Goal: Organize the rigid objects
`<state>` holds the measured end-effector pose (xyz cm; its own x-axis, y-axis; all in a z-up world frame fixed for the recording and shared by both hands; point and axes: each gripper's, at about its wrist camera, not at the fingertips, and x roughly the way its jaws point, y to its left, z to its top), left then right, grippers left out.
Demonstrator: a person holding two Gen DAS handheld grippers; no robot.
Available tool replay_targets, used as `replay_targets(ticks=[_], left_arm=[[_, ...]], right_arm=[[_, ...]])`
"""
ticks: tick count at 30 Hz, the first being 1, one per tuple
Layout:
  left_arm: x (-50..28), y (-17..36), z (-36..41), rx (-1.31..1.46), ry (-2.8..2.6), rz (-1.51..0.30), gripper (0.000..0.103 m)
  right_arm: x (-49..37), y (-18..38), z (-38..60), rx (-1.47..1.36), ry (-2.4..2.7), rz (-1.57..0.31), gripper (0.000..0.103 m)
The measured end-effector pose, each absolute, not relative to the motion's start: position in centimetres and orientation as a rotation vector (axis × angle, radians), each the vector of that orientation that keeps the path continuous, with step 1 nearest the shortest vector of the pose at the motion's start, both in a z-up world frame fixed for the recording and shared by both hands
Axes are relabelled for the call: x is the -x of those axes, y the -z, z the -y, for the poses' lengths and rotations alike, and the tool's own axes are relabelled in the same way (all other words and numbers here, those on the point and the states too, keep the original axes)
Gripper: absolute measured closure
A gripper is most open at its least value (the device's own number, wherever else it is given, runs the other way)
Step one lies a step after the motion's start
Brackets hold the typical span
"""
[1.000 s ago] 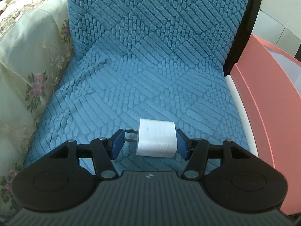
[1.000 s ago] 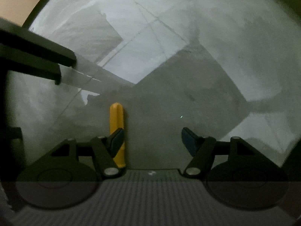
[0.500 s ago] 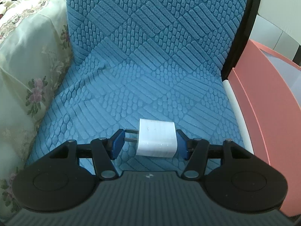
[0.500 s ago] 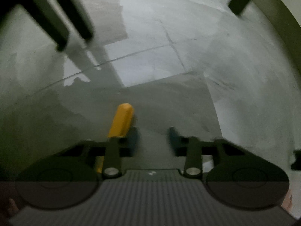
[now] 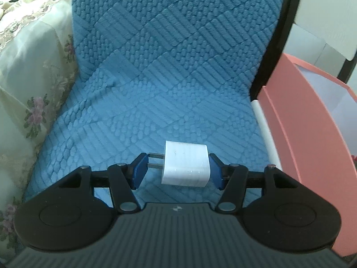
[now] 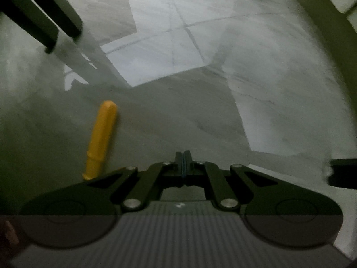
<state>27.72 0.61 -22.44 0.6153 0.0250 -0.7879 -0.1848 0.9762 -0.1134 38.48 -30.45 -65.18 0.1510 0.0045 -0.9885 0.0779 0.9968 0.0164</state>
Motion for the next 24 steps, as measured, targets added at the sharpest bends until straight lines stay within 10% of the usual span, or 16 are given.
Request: replay_targets(ticks=[24], left_arm=[[-27.9,18.6,8.0,0.07,-0.12,-1.005,0.039]], right_arm=[[-33.7,66.6,37.9,-0.413,0.045,-1.509,0.1]])
